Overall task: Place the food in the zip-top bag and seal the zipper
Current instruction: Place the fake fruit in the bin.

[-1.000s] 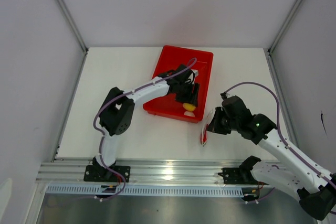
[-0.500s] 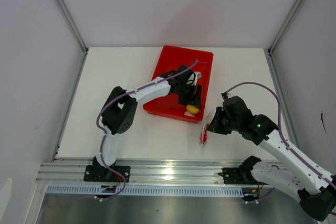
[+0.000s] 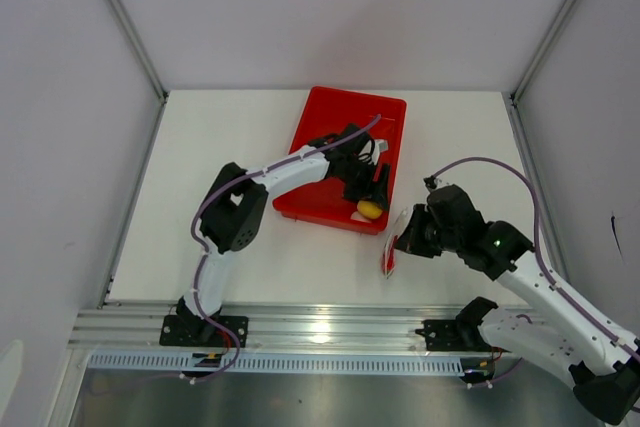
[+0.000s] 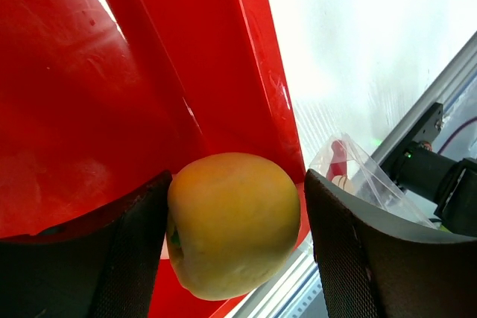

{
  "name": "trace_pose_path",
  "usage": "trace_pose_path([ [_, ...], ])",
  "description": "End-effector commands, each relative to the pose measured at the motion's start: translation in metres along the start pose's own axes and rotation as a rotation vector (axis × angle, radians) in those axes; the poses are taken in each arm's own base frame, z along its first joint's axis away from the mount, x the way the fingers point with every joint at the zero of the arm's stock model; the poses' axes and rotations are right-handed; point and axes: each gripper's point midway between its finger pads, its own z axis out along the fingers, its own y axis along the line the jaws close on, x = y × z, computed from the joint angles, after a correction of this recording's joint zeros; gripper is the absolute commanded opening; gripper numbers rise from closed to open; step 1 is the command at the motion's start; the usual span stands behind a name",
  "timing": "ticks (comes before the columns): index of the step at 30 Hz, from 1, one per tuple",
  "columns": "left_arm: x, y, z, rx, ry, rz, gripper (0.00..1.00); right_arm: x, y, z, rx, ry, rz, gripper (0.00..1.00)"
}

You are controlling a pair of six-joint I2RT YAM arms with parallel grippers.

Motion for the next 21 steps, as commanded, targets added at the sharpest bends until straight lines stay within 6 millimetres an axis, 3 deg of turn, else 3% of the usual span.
trace_pose_path([
  [1, -0.005, -0.007, -0.003, 0.041, 0.006, 0.011, 0.73, -0.010, 0.008, -0.010, -0.022, -0.050, 0.011, 0.02],
  [7, -0.012, -0.006, -0.013, 0.029, -0.023, 0.008, 0.75, -0.011, 0.010, -0.009, -0.016, -0.041, 0.006, 0.02],
  [15, -0.043, 0.009, -0.027, -0.020, -0.092, 0.008, 0.78, -0.014, 0.012, -0.009, -0.016, -0.045, -0.018, 0.02],
  [21, -0.049, 0.020, -0.026, -0.036, -0.087, 0.016, 0.81, -0.016, 0.010, -0.009, 0.003, -0.039, -0.043, 0.02],
])
